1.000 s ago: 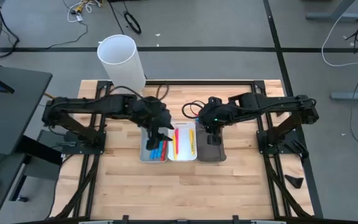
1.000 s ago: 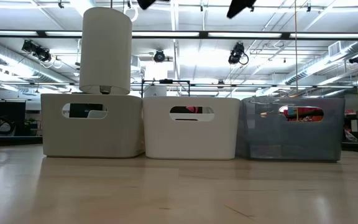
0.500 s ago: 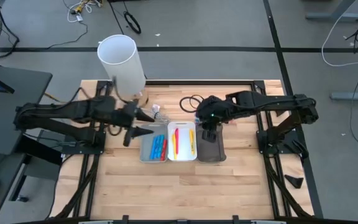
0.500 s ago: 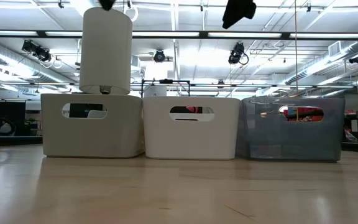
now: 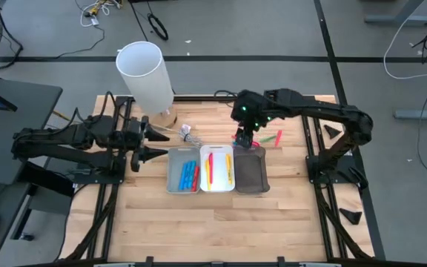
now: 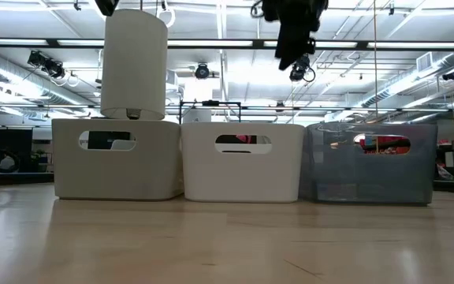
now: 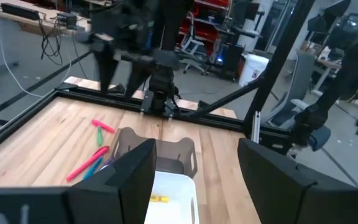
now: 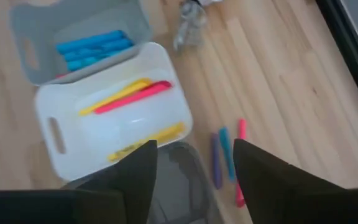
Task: Pick & Place Markers
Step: Put the big pink pen into the white bin
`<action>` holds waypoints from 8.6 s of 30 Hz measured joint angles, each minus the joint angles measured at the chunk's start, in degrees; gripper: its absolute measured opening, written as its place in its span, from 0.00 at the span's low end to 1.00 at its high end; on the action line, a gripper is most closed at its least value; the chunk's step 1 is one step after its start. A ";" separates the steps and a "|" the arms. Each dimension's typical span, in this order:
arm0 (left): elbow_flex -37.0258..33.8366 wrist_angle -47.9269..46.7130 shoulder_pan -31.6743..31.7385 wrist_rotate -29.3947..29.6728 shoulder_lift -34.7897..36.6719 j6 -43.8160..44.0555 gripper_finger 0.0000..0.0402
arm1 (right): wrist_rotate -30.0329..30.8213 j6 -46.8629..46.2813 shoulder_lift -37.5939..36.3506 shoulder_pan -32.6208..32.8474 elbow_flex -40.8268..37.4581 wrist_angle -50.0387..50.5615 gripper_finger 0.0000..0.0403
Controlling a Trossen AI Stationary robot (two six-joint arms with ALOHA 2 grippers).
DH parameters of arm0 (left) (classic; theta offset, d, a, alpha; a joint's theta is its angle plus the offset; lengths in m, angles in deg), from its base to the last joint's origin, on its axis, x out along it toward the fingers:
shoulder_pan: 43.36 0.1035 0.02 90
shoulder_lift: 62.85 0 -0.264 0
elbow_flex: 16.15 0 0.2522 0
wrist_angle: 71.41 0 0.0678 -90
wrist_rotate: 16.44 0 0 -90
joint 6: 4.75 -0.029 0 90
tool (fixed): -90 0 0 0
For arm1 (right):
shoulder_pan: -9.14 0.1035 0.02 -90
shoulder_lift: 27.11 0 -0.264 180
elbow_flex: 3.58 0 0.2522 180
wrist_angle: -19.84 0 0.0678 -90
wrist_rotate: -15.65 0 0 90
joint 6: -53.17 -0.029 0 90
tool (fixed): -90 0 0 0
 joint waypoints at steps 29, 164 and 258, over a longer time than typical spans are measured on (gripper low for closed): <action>0.00 0.06 0.00 2.16 -3.27 3.37 0.58 | -0.59 12.04 10.09 -14.34 0.02 1.47 0.52; 0.11 1.26 3.54 -7.77 -7.79 58.24 0.58 | 32.50 29.13 16.97 16.61 22.77 19.87 0.03; 0.07 35.77 -6.22 -2.12 -37.25 80.69 0.07 | 28.03 16.41 15.37 35.67 22.79 14.75 0.29</action>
